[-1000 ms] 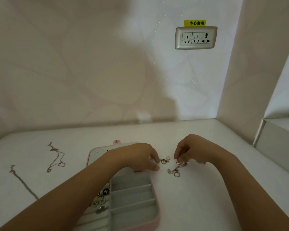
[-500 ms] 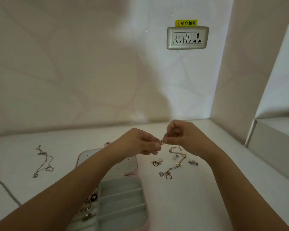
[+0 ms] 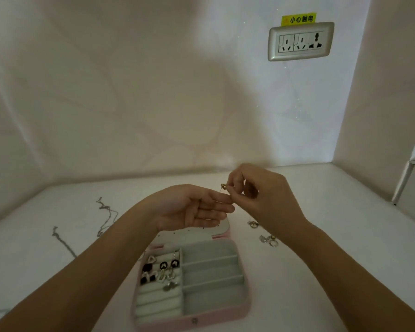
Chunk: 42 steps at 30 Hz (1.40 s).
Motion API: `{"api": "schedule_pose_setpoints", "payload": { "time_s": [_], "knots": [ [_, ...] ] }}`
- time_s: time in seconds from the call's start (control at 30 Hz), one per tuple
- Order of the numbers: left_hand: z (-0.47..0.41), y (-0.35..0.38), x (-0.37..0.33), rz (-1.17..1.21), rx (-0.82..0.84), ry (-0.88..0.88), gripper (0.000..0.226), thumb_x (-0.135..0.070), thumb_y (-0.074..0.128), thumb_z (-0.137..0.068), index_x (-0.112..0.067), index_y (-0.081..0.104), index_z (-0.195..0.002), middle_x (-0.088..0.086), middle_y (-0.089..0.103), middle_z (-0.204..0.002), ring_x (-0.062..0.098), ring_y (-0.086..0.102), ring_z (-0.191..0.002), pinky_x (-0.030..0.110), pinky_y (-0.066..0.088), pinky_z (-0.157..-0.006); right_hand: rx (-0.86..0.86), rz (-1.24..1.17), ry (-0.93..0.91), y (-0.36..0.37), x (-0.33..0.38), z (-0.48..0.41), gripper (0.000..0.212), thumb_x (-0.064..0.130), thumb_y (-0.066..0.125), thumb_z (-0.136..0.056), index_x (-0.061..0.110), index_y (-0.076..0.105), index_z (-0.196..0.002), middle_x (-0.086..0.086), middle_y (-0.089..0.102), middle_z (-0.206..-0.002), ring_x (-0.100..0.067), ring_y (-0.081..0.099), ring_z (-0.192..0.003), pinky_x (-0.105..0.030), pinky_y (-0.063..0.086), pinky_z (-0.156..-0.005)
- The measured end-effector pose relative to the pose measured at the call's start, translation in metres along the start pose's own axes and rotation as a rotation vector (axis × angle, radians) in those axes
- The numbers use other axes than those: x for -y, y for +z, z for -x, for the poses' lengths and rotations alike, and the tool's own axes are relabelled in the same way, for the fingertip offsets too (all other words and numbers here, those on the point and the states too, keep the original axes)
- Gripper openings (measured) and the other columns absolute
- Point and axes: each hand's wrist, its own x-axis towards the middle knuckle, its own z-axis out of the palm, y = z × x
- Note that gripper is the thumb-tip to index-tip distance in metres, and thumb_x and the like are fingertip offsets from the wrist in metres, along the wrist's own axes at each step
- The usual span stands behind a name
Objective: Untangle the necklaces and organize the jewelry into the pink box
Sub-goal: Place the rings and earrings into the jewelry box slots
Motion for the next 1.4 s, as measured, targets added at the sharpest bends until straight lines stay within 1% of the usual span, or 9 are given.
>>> {"api": "schedule_pose_setpoints", "payload": {
  "time_s": [0.13, 0.23, 0.37, 0.5, 0.7, 0.87, 1.07, 1.23, 1.4],
  "knots": [
    [0.011, -0.01, 0.0, -0.015, -0.073, -0.074, 0.019, -0.02, 0.058, -0.081, -0.008, 0.069, -0.089, 0.005, 0.07, -0.083, 0.005, 0.059, -0.053, 0.02, 0.053, -0.056, 0.035, 0.291, -0.312, 0.019, 0.002, 0.009, 0.01, 0.011, 0.053, -0.084, 0.017, 0.047, -0.077, 0.003, 0.057, -0.069, -0.011, 0.038, -0.046, -0.026, 0.039, -0.042],
    [0.021, -0.012, 0.001, -0.06, -0.081, -0.107, 0.018, -0.028, 0.064, -0.073, -0.012, 0.068, -0.079, -0.002, 0.062, -0.068, 0.0, 0.044, -0.042, 0.013, 0.044, -0.048, 0.016, 0.353, -0.452, 0.024, 0.006, 0.011, 0.018, 0.008, 0.055, -0.084, 0.02, 0.042, -0.086, 0.004, 0.061, -0.073, -0.01, 0.036, -0.047, -0.02, 0.031, -0.044],
    [0.03, -0.014, 0.001, -0.155, -0.137, -0.103, 0.017, -0.03, 0.065, -0.071, -0.014, 0.071, -0.071, -0.004, 0.059, -0.066, 0.001, 0.045, -0.048, 0.01, 0.038, -0.043, -0.029, 0.385, -0.554, 0.025, 0.01, 0.013, 0.018, 0.001, 0.064, -0.081, 0.015, 0.055, -0.087, 0.004, 0.068, -0.083, -0.013, 0.043, -0.048, -0.023, 0.035, -0.043],
    [0.04, -0.012, -0.001, -0.233, -0.183, -0.067, 0.013, -0.026, 0.068, -0.07, -0.012, 0.066, -0.071, -0.005, 0.058, -0.064, 0.001, 0.046, -0.048, 0.01, 0.036, -0.042, -0.01, 0.387, -0.596, 0.027, 0.012, 0.016, 0.02, 0.0, 0.067, -0.08, 0.015, 0.055, -0.085, 0.004, 0.068, -0.083, -0.013, 0.043, -0.049, -0.024, 0.037, -0.044],
    [0.056, -0.023, 0.009, -0.436, -0.294, 0.014, 0.007, -0.017, 0.067, -0.085, -0.012, 0.072, -0.085, -0.003, 0.066, -0.072, 0.006, 0.06, -0.064, 0.016, 0.046, -0.054, 0.076, 0.157, -0.424, 0.035, 0.017, 0.017, 0.002, 0.024, 0.056, -0.092, 0.022, 0.055, -0.091, 0.009, 0.066, -0.08, -0.006, 0.05, -0.051, -0.019, 0.041, -0.044],
    [0.074, -0.04, 0.022, -0.89, -0.403, -0.006, 0.008, -0.019, 0.072, -0.083, -0.023, 0.075, -0.077, -0.011, 0.064, -0.061, 0.0, 0.046, -0.049, 0.013, 0.037, -0.049, 0.2, 0.111, -0.247, 0.036, 0.012, 0.019, 0.014, 0.035, 0.052, -0.091, 0.025, 0.062, -0.087, 0.015, 0.064, -0.084, -0.008, 0.055, -0.05, -0.023, 0.046, -0.047],
    [0.079, -0.052, 0.027, -1.113, -0.308, 0.024, 0.009, -0.024, 0.075, -0.08, -0.033, 0.074, -0.078, 0.007, 0.068, -0.086, 0.003, 0.047, -0.066, 0.018, 0.035, -0.064, 0.375, 0.139, -0.126, 0.038, 0.008, 0.022, 0.02, 0.042, 0.049, -0.088, 0.029, 0.065, -0.092, 0.019, 0.066, -0.084, -0.003, 0.055, -0.058, -0.004, 0.036, -0.057],
    [0.072, -0.046, 0.025, -1.355, -0.219, 0.015, 0.013, -0.026, 0.07, -0.084, -0.025, 0.075, -0.095, -0.003, 0.062, -0.091, 0.001, 0.047, -0.077, 0.014, 0.035, -0.066, 0.571, 0.143, -0.046, 0.038, 0.006, 0.023, 0.018, 0.035, 0.058, -0.092, 0.029, 0.066, -0.106, 0.016, 0.065, -0.097, -0.002, 0.055, -0.072, -0.012, 0.04, -0.072],
    [0.066, -0.042, 0.022, -1.481, -0.195, 0.024, 0.014, -0.028, 0.069, -0.085, -0.027, 0.075, -0.098, -0.012, 0.056, -0.084, 0.005, 0.051, -0.087, 0.02, 0.04, -0.075, 0.647, 0.13, -0.002, 0.036, 0.007, 0.022, 0.018, 0.034, 0.058, -0.092, 0.028, 0.066, -0.107, 0.016, 0.062, -0.098, 0.005, 0.047, -0.066, -0.01, 0.037, -0.072]
  ]
}}
